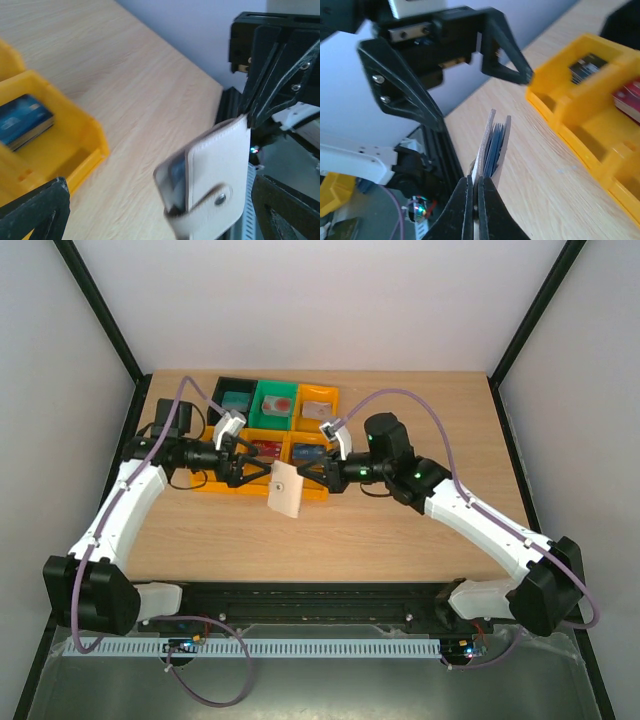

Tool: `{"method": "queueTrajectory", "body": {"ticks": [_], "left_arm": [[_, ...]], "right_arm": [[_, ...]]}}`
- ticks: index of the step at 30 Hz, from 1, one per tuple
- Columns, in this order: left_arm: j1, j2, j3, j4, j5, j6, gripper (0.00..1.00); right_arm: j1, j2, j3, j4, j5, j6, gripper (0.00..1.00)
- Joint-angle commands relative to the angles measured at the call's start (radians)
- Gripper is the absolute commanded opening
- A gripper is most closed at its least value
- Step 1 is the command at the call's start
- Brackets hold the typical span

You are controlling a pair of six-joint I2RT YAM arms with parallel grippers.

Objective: Take the credit cards out of the card holder

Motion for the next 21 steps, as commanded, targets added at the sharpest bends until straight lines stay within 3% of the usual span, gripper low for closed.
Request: {"method": "queueTrajectory", "body": {"ticks": [1, 11, 14, 17, 19, 21], "left_arm": [[-0.023, -0.01, 0.056, -0.095, 0.138, 0.101, 1.0], [-0.059, -0.017, 0.036, 0.003, 0.171, 0.03, 0.99], [-0.097, -0.025, 0.036, 0.013, 0.178, 0.01, 0.94], [-0.142, -0.031, 0.038, -0.014, 0.206, 0.026, 0.74], [-0.148, -0.032, 0.048, -0.06, 0.241, 0.068, 0.5], [-0.147, -0.042, 0.061, -0.104, 0.244, 0.117, 0.19]], "right_arm": [[0.026, -0.016, 0.028, 0.203, -0.111, 0.015, 0.02], [0.056, -0.032, 0.029, 0.207, -0.187, -0.031, 0.02], [0.056, -0.04, 0.022, 0.218, -0.185, -0.025, 0.02], [0.056, -0.04, 0.022, 0.228, -0.175, -0.02, 0.01], [0.056, -0.04, 0.023, 0.229, -0.164, -0.034, 0.02], [0.056, -0.04, 0.025, 0.225, -0.155, -0.042, 0.02]]}}
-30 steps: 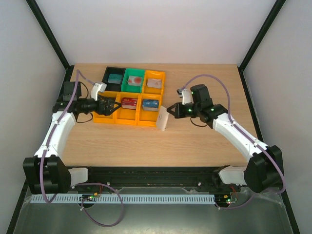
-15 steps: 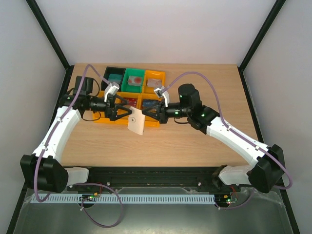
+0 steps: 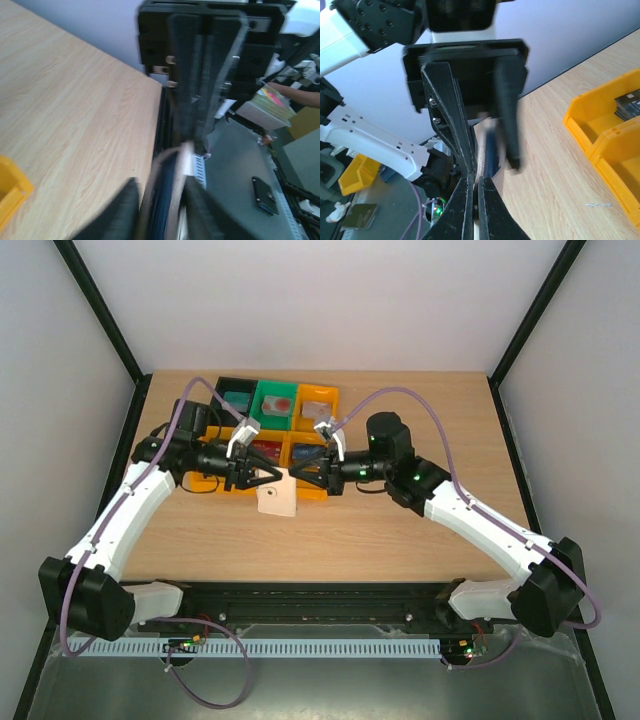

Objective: Take the credit cards out of the card holder

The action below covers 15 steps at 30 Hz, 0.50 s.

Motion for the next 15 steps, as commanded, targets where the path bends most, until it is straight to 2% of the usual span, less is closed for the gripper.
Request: {"method": "queueTrajectory", "body": {"ticks": [1, 6, 9, 11, 13, 15], "left_arm": [[-0.005, -0.036, 0.025, -0.092, 0.066, 0.101, 0.12], [0.006, -0.05, 0.03, -0.123, 0.078, 0.127, 0.02], [0.008, -0.052, 0.037, -0.124, 0.064, 0.13, 0.02], [0.009, -0.056, 0.041, -0.122, 0.055, 0.124, 0.02], [0.01, -0.058, 0.045, -0.122, 0.047, 0.111, 0.02], [0.011, -0.056, 0.054, -0.121, 0.042, 0.098, 0.02]], "right_arm": [[0.007, -0.029, 0.025, 0.054, 0.002, -0.026, 0.02], [0.007, -0.033, 0.007, 0.038, 0.078, -0.039, 0.04], [0.007, -0.042, -0.041, 0.078, 0.101, -0.043, 0.45], [0.007, -0.041, -0.069, 0.122, 0.074, -0.031, 0.64], [0.007, -0.041, -0.101, 0.184, 0.046, 0.0, 0.75], [0.007, -0.043, -0.137, 0.263, 0.023, 0.04, 0.77]]}}
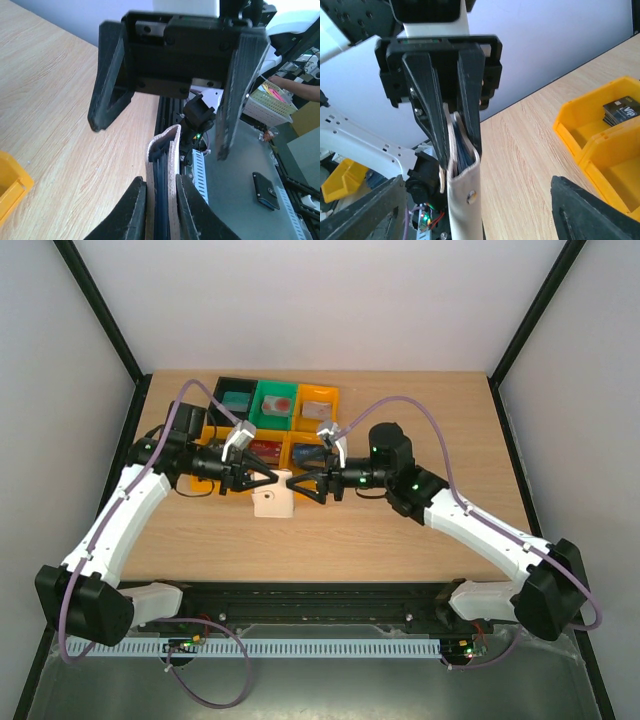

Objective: Take the credit cards out of the card holder

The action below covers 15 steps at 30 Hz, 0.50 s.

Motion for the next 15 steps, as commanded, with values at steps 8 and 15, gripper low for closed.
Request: {"method": "queueTrajectory", "body": {"ticks": [8, 15], "left_arm": [[0.016, -0.016, 0.063, 0.006, -0.013, -0.053, 0.02], [0.031, -0.028, 0.057, 0.019, -0.013, -0.071, 0.02]], "right_arm": [[0.024, -0.016, -0.143, 0.322, -0.051, 0.137, 0.85], [0.035, 0.004, -0.136, 0.326, -0.028, 0.146, 0.81]]}}
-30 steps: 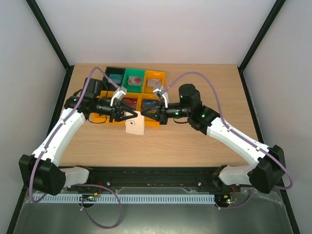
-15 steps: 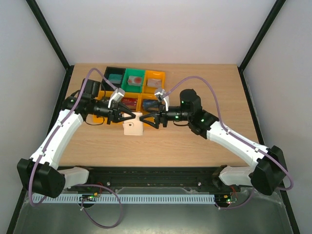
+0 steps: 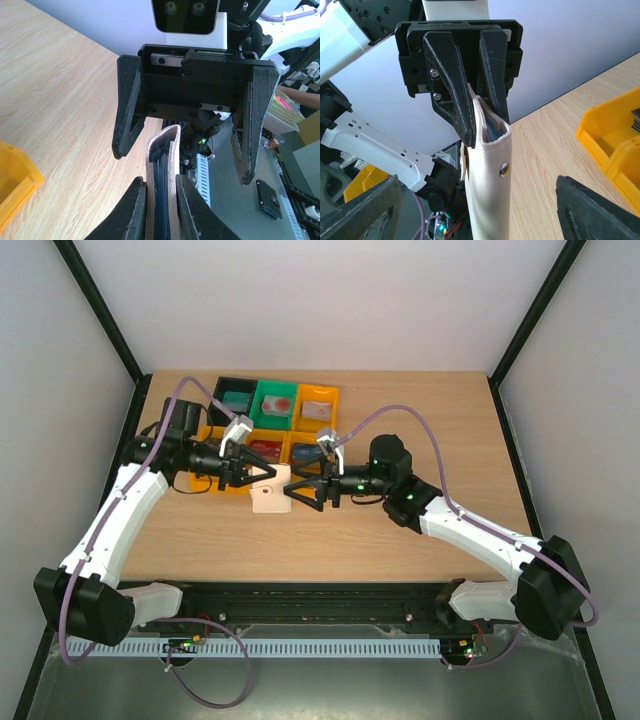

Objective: Take the credit cards out of the card holder

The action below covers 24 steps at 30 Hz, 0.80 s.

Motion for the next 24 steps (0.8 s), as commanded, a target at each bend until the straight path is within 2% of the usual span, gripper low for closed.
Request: {"method": "queueTrajectory", "body": {"ticks": [1, 8, 15, 17, 22, 24], "left_arm": [[0.015, -0.029, 0.023, 0.025, 0.014, -0.027, 0.02], [0.042, -0.039, 0.011, 0.055, 0.022, -0.065, 0.02], [0.045, -0.048, -0.001, 0.063, 0.055, -0.073, 0.02], [0.045, -0.051, -0.005, 0.063, 0.067, -0.073, 0.02], [0.045, -0.051, -0.01, 0.073, 0.072, -0.083, 0.02], [0.046, -0.052, -0.018, 0.08, 0.071, -0.089, 0.03]], "right_arm": [[0.009, 0.007, -0.001, 0.074, 0.006, 0.021, 0.81], [0.016, 0.053, 0.022, 0.103, -0.016, 0.058, 0.74], [0.033, 0.096, 0.03, 0.112, 0.025, 0.07, 0.72], [0.037, 0.109, 0.042, 0.114, 0.019, 0.073, 0.68], [0.041, 0.126, 0.044, 0.178, -0.014, 0.106, 0.32], [0.044, 0.125, 0.043, 0.189, -0.033, 0.112, 0.15]]}}
